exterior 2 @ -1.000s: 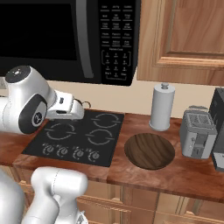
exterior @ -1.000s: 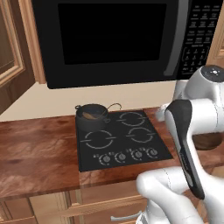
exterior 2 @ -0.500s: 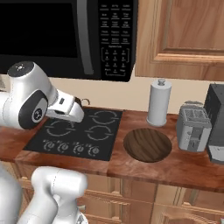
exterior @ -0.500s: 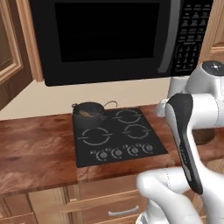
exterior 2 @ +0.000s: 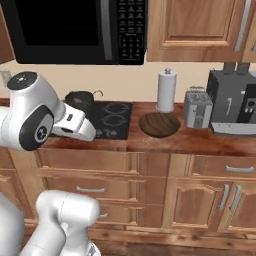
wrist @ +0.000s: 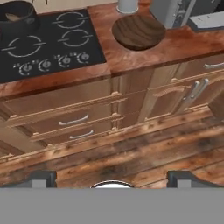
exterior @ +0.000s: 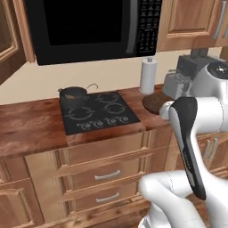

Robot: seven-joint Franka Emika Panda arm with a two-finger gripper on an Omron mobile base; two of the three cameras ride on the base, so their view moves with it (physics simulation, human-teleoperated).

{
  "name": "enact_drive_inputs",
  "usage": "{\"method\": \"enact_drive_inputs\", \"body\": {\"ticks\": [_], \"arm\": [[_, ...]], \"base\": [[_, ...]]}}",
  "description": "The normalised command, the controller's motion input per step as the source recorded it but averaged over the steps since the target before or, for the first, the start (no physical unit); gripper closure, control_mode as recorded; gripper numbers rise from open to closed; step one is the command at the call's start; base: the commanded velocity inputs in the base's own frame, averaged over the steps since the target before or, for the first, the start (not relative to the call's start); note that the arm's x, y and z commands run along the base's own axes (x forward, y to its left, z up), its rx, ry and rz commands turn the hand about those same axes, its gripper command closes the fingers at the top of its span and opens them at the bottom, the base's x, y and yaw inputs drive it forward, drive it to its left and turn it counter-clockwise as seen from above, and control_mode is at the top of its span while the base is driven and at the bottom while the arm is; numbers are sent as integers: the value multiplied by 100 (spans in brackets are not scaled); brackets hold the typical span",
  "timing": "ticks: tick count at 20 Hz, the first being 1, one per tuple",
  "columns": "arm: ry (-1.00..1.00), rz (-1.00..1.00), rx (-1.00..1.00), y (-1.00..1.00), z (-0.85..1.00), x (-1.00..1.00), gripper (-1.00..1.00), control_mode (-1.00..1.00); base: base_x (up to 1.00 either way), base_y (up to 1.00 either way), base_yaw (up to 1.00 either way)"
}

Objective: Open the cabinet and move the ladle to the pot. Then close the cabinet.

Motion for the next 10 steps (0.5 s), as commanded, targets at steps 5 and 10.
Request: {"method": "enact_drive_inputs", "body": {"ticks": [5,10], "arm": [[0,0,0,0,0,0,-100,100],[0,0,0,0,0,0,-100,100]], "base": [[-100,95,-2],[-88,100,0]]}}
